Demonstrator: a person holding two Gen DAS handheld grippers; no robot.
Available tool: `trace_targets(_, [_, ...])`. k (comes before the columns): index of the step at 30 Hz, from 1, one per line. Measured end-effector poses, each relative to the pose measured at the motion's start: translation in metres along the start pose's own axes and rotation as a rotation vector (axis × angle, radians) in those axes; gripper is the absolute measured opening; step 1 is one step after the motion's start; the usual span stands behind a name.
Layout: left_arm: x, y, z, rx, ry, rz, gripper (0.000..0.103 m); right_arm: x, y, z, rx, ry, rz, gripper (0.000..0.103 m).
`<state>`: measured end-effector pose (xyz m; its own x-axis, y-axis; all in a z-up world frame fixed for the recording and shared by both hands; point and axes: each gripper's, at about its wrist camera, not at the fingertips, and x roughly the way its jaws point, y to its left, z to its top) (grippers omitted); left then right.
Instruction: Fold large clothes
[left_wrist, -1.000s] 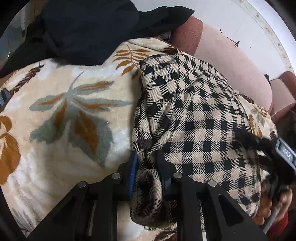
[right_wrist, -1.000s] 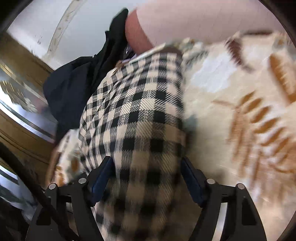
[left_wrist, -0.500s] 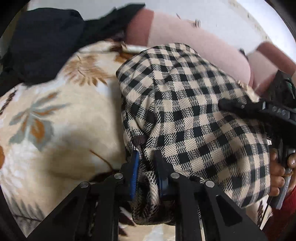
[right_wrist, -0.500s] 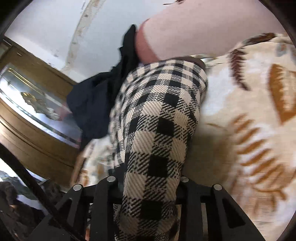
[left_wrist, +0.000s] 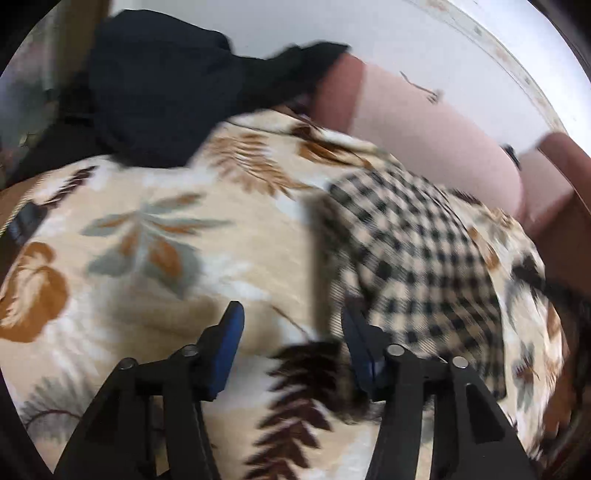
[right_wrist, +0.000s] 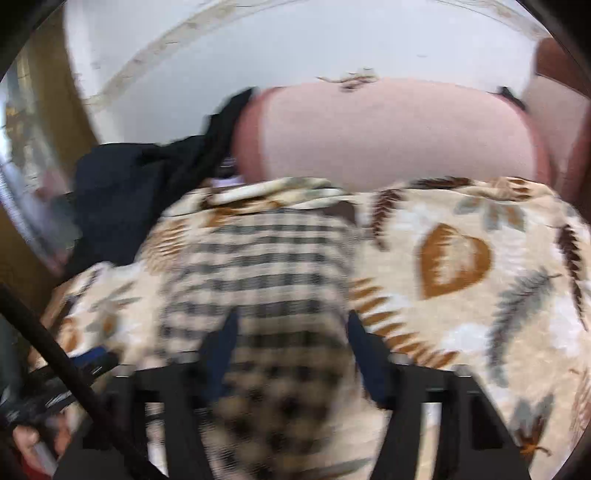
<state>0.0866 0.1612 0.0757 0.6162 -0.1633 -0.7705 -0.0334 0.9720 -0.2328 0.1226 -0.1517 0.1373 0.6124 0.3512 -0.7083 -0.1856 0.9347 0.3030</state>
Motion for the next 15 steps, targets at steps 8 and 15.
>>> trace_targets(8, [-0.013,0.036,0.007,-0.102,-0.018,0.045,0.058,0.064,0.06,-0.115,-0.076,0.293,0.164,0.016])
trace_targets(15, [-0.024,0.038,0.008,-0.097,-0.077,0.109,0.064,0.018,0.087,-0.05,-0.154,0.139,0.124,0.015])
